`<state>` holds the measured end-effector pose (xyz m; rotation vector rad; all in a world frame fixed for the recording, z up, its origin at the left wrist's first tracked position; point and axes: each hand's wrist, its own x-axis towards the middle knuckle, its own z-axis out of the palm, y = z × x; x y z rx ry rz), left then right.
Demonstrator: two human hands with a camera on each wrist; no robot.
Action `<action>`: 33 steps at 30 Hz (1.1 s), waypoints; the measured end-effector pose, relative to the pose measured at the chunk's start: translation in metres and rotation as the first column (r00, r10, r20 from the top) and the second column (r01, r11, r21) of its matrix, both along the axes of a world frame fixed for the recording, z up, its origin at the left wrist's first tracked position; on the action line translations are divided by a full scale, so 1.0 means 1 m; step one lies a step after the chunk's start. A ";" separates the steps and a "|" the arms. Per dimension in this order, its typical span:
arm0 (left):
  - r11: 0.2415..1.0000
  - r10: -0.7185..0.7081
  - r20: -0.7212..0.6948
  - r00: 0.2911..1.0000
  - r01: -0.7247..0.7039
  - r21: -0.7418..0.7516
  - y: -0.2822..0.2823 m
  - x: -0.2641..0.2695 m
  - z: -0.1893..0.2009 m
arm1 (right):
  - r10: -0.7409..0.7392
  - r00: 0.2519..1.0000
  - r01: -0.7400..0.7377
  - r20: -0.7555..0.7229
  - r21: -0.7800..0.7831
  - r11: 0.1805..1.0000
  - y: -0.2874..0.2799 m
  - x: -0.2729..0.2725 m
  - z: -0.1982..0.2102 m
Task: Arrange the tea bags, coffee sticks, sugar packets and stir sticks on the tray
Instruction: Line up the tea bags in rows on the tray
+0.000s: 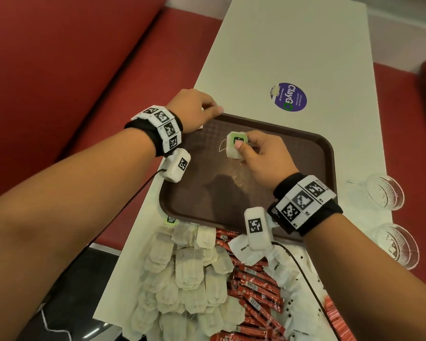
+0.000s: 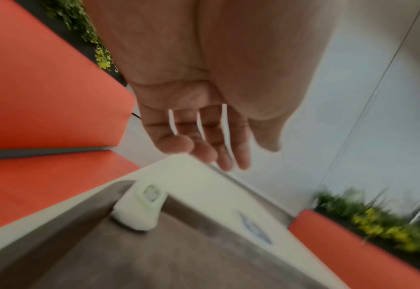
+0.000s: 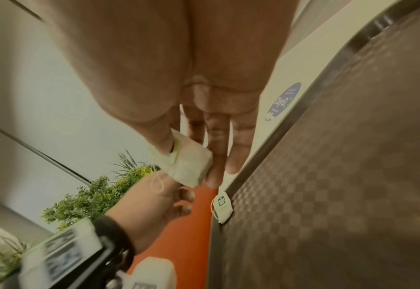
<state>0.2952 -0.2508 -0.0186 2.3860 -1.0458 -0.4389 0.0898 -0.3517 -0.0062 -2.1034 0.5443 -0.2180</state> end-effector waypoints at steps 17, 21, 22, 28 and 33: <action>0.966 0.253 -0.163 0.953 -0.258 -0.007 0.039 0.009 -0.028 | 0.207 0.865 -0.260 -0.457 -0.054 0.964 0.015 -0.032 -0.019; 0.940 0.342 -0.136 0.930 -0.337 0.062 0.029 0.033 -0.038 | 0.327 0.680 -0.443 -0.656 -0.012 0.896 0.031 -0.052 -0.028; 0.937 0.348 -0.131 0.928 -0.342 0.070 0.026 0.035 -0.039 | 0.334 0.665 -0.455 -0.667 -0.007 0.891 0.033 -0.055 -0.029; 0.937 0.327 -0.014 0.945 -0.322 0.137 0.008 0.034 -0.043 | 0.300 0.663 -0.455 -0.686 -0.051 0.889 0.038 -0.058 -0.032; 0.953 0.259 0.081 0.963 -0.268 0.143 0.003 0.028 -0.044 | 0.285 0.656 -0.441 -0.699 -0.048 0.896 0.038 -0.055 -0.037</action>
